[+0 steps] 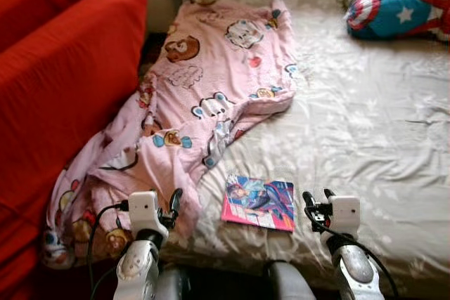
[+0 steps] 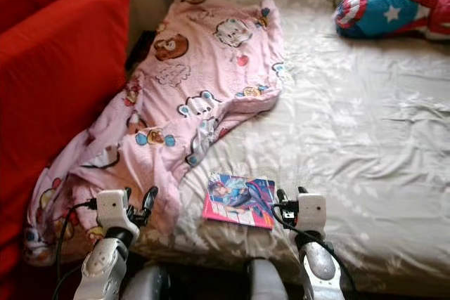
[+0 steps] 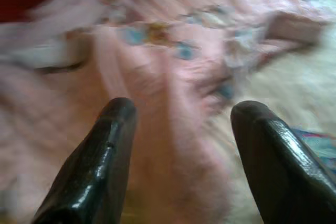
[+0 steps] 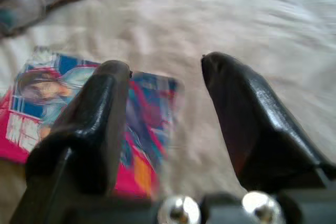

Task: Clean up the room

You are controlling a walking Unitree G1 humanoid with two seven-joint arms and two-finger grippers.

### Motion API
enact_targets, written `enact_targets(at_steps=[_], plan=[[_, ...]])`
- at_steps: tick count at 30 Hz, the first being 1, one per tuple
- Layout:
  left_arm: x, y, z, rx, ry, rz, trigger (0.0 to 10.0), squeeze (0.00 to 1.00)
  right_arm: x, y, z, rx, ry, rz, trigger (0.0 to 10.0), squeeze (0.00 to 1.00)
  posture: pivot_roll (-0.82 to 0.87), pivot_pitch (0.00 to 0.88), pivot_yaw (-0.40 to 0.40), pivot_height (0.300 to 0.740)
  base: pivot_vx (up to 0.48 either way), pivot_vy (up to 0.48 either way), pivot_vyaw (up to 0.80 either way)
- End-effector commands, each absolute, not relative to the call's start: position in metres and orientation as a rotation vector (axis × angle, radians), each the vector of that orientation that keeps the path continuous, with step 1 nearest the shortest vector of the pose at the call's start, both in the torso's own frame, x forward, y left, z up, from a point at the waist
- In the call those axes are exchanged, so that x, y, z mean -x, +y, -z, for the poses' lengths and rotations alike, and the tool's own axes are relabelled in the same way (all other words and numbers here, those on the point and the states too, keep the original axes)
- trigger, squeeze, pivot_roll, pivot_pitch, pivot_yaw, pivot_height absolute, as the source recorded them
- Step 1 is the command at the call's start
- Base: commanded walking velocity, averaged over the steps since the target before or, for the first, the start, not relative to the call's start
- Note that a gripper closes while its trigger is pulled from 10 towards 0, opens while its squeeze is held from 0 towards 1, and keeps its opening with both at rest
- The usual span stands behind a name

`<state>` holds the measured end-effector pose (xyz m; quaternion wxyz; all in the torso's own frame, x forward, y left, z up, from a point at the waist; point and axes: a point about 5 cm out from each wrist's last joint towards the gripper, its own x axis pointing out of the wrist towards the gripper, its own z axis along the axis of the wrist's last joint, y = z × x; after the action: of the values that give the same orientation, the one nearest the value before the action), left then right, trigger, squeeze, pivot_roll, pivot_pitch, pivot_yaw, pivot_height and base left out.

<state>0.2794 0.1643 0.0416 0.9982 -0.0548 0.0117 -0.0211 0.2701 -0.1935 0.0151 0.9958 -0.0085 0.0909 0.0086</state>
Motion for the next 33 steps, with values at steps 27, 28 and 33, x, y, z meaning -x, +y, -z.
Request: enact_targets(at_steps=[27,28,33], plan=[[-0.266,0.168,-0.025,0.103,0.1,0.031,10.0,0.0,-0.275,-0.193,-0.004,-0.005,0.254,0.045,10.0,0.0,-0.14,0.242,0.04,0.598,0.0,0.0,0.0],[-0.265,0.168,-0.025,0.103,0.099,0.032,10.0,0.0,-0.275,-0.194,-0.004,-0.008,0.257,0.05,10.0,0.0,-0.14,0.242,0.04,0.598,0.0,0.0,0.0],[-0.265,0.167,-0.026,0.098,0.096,0.038,10.0,0.0,-0.276,-0.197,-0.001,-0.049,0.291,0.085,10.0,0.0,-0.14,0.248,0.045,0.598,0.0,0.0,0.0]])
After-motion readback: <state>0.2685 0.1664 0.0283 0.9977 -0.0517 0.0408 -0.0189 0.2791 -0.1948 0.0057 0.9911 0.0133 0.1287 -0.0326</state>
